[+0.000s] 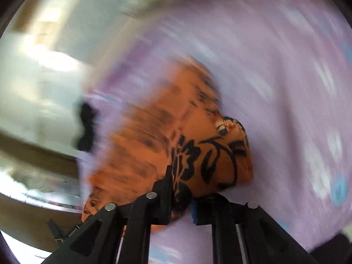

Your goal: Fold small clothes

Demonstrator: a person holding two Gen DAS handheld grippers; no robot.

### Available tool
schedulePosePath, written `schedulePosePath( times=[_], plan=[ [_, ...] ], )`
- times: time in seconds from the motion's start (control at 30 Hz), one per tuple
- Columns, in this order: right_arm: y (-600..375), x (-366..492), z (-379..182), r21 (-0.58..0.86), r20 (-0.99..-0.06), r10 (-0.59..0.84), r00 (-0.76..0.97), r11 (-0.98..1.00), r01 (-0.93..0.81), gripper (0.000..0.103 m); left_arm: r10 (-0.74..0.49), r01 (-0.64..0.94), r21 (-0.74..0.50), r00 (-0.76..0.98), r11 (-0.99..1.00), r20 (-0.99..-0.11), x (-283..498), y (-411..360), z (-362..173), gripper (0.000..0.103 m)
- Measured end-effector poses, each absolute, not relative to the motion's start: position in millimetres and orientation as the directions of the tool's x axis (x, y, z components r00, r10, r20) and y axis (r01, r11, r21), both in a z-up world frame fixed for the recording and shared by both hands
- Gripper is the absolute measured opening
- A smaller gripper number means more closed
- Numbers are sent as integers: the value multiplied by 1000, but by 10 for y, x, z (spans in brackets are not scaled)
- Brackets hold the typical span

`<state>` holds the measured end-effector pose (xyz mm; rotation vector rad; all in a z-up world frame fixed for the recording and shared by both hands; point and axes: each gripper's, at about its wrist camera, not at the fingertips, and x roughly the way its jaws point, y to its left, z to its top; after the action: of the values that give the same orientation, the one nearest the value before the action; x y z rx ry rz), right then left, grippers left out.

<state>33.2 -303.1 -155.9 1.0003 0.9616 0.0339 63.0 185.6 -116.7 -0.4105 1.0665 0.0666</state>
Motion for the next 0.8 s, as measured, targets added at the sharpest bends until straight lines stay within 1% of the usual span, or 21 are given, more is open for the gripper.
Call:
schedulePosePath(
  times=[0.03,0.07,0.1,0.13,0.17,0.23,0.3,0.33,0.4,0.47,0.5,0.53,0.6,0.63,0.67,0.7,0.73,0.77,0.8],
  plan=[
    [-3080,273,-1548,735,-651,432,624,564,376,19,-176,-241,-348,532,906,-828,587,1965,-1079,41],
    [-3115,233,-1489,720,-661,414,626,585,373,27,-166,-265,-340,515,902,-841,600,2039,-1006,51],
    [-3167,196,-1379,695,-674,385,631,618,366,33,-163,-274,-341,514,899,-842,614,2087,-954,55],
    [-3204,181,-1305,681,-679,365,636,636,362,50,-175,-260,-368,554,893,-814,632,2190,-828,55],
    [-3265,160,-1205,661,-684,332,649,659,359,64,-171,-244,-379,596,893,-784,662,2282,-702,55],
    [-3428,131,-996,590,-702,228,675,717,371,65,-152,-224,-362,623,905,-767,786,2366,-576,56],
    [-3533,205,-862,563,-702,187,687,737,375,65,-163,-193,-348,616,918,-771,969,2355,-556,56],
    [-3596,269,-807,568,-690,193,697,741,357,64,-197,-164,-354,588,921,-784,1151,2320,-597,56],
    [-3544,629,-707,561,-684,261,681,785,263,64,-224,-129,-350,555,928,-801,1406,2218,-685,56],
    [-3410,944,-663,519,-690,269,671,831,200,64,-209,-109,-307,521,945,-828,1557,2081,-758,55],
    [-3309,1183,-650,482,-708,284,646,864,148,64,-204,-98,-291,507,952,-837,1646,2020,-796,55],
    [-3244,1319,-656,451,-723,280,631,884,124,63,-218,-78,-292,491,953,-843,1755,1967,-845,55],
    [-3111,1621,-706,391,-755,268,599,917,83,62,-203,-84,-274,475,958,-856,1832,1904,-936,55],
    [-3026,1739,-747,358,-773,255,582,931,67,60,-200,-76,-267,474,961,-857,1876,1871,-955,55],
    [-2960,1864,-801,292,-798,206,567,954,64,58,-198,-72,-261,472,962,-859,1905,1854,-970,55],
    [-2919,1988,-884,239,-821,164,546,969,68,57,-192,-78,-256,466,964,-864,1940,1837,-1008,49],
    [-2896,2076,-968,220,-835,147,531,972,76,53,-188,-82,-252,458,964,-869,1968,1832,-1040,43],
    [-2902,2122,-1025,214,-844,142,517,973,83,38,-179,-87,-242,446,966,-877,1995,1825,-1079,33],
    [-2887,2182,-1094,212,-856,144,497,974,83,31,-180,-86,-242,443,967,-878,2014,1820,-1087,27]
  ],
)
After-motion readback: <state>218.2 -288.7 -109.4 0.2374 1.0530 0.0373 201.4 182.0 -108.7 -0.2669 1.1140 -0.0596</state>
